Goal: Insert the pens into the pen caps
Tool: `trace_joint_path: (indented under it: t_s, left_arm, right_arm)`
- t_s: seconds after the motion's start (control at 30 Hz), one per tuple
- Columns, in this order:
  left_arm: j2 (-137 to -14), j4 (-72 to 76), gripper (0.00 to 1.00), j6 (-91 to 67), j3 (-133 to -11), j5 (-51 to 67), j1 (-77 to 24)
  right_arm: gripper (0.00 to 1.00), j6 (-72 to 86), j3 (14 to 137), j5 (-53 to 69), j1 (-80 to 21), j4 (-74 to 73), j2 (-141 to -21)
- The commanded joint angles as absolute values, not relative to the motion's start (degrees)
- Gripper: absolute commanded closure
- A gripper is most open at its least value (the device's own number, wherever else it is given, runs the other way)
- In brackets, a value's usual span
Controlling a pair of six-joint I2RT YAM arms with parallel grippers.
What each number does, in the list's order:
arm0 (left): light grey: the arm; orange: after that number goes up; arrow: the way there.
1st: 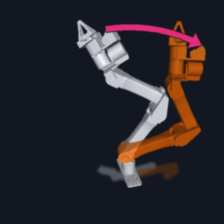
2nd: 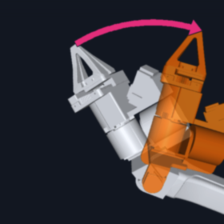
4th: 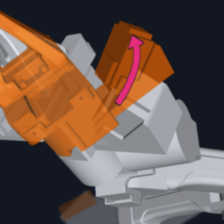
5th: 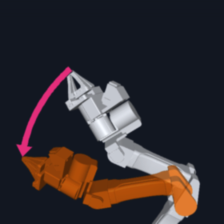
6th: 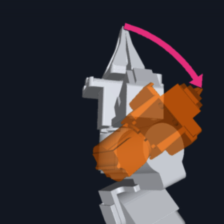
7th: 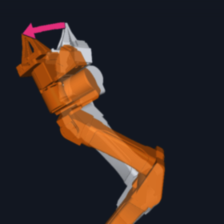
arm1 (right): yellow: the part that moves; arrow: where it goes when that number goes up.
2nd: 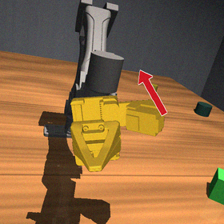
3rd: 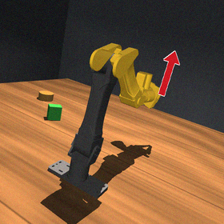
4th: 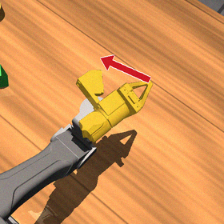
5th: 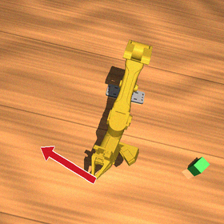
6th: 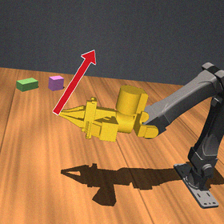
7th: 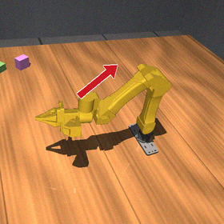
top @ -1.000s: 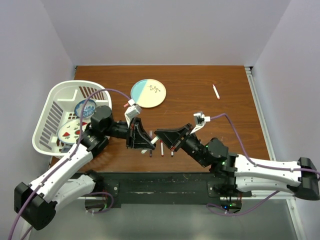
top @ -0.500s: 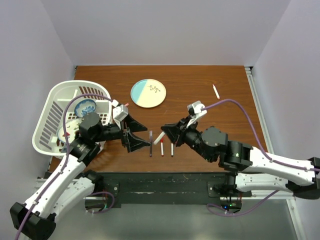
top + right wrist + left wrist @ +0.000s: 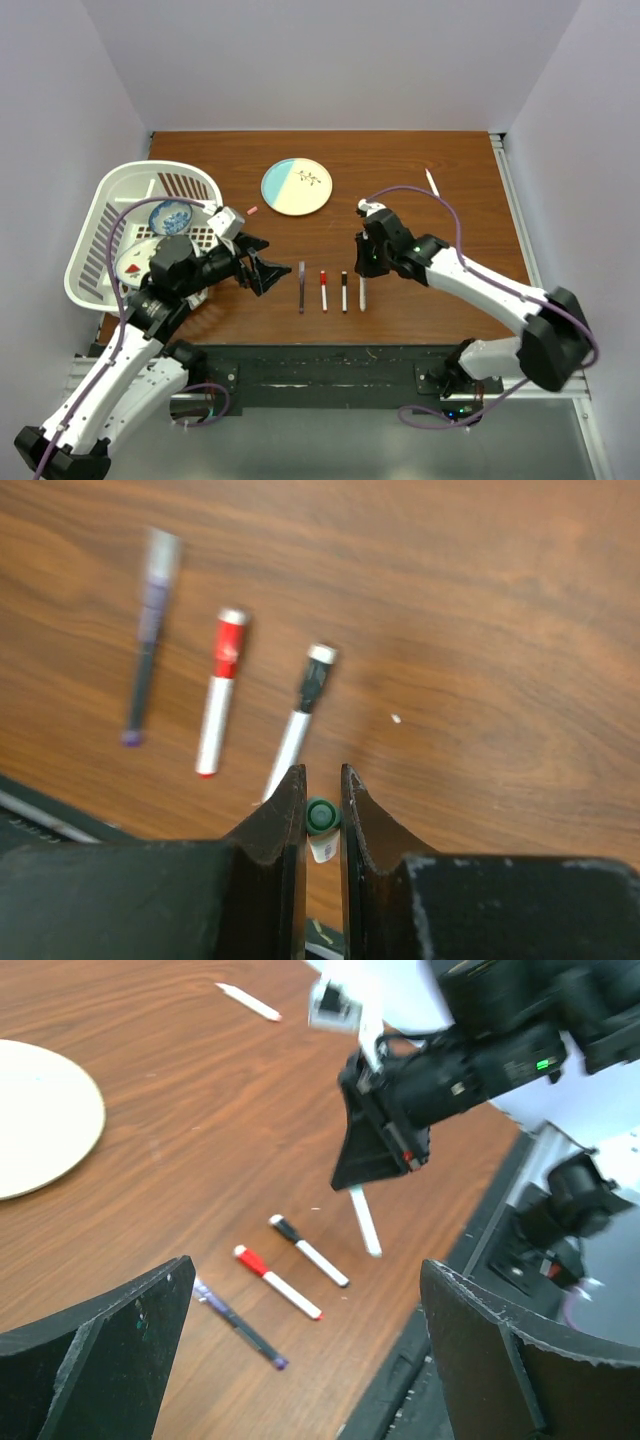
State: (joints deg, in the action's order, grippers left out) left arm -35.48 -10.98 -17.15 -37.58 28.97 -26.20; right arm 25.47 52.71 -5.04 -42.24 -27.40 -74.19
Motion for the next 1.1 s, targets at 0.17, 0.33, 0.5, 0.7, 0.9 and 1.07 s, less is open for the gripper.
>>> trace_joint_path:
  t_s: [0.17,0.33,0.5,0.7,0.9,1.07]
  left_arm:
    - [-31.91,-13.54,0.00,-15.38,-37.09,19.07,-25.84]
    - [-32.08,-13.54,0.00,-15.21,-37.00,19.16,-25.84]
    - [-32.52,-13.71,0.00,-15.21,-37.00,19.16,-25.75]
    - [-32.43,-13.62,0.00,-15.12,-37.00,19.07,-25.75]
    - [-32.43,-13.71,0.00,-15.21,-36.83,19.42,-25.75]
    - [-32.26,-13.71,0.00,-15.21,-36.83,19.51,-25.75]
  right_arm:
    - [0.97,24.52,58.18,6.85,-32.70,-24.26,-91.22]
    - [0.87,28.12,59.76,8.17,-30.50,-20.14,-97.63]
    - [0.76,29.44,62.49,6.50,-29.27,-20.04,-101.68]
    - [0.48,26.47,66.35,2.64,-27.43,-22.06,-101.34]
    - [0.42,12.17,76.54,-14.03,-23.74,-24.26,-104.93]
    - [0.40,4.58,84.36,-19.15,-19.08,-25.04,-110.73]
